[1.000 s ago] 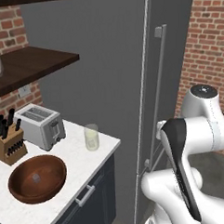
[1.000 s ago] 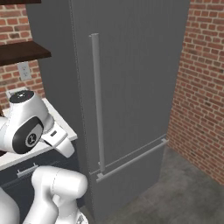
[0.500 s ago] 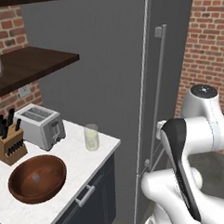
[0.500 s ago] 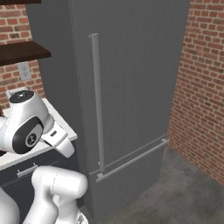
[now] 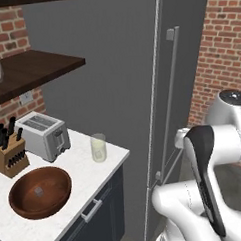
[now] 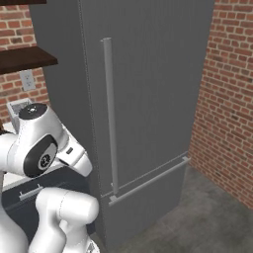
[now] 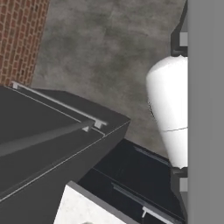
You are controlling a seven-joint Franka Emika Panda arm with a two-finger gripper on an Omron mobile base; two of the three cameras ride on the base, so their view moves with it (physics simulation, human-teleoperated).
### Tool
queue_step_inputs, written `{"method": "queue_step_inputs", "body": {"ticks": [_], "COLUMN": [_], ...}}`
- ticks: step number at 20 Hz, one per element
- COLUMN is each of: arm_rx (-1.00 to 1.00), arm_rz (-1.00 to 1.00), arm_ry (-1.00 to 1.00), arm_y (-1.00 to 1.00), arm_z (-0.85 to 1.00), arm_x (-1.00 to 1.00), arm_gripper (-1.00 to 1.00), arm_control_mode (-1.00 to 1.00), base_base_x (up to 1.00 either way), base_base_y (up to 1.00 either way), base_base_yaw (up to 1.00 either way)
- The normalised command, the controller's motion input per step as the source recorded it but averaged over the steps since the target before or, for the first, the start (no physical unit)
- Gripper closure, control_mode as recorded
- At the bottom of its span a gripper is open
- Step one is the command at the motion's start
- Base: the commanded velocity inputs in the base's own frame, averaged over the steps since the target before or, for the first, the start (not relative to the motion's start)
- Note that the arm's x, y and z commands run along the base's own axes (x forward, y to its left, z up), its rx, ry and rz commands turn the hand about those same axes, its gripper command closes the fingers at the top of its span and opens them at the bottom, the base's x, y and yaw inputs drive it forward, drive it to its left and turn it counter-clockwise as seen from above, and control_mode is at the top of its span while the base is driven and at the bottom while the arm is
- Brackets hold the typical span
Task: Grab a lemon wedge from the fridge and one ice cube from the ice bowl, and put them in the glass of lemonade.
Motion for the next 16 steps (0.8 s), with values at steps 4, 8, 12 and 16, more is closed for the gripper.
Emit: {"method": "queue_step_inputs", "body": {"ticks": [4,8,12,16], "arm_rx": [0.1,0.12,0.13,0.14], "arm_rz": [0.33,0.39,0.33,0.27], "arm_ry": [-0.21,-0.21,-0.2,-0.28], "arm_y": [-0.43,-0.32,-0.22,0.0], "arm_z": [0.3,0.44,0.36,0.06], "arm_x": [0.0,0.02,0.26,0.81], "arm_gripper": [-1.0,-1.0,-1.0,-1.0], "arm_control_mode": [-1.0,-1.0,-1.0,-1.0], "base_base_x": [0.0,0.0,0.0,0.0], "base_base_y": [0.0,0.0,0.0,0.0], "base_base_yaw": [0.0,0.0,0.0,0.0]}}
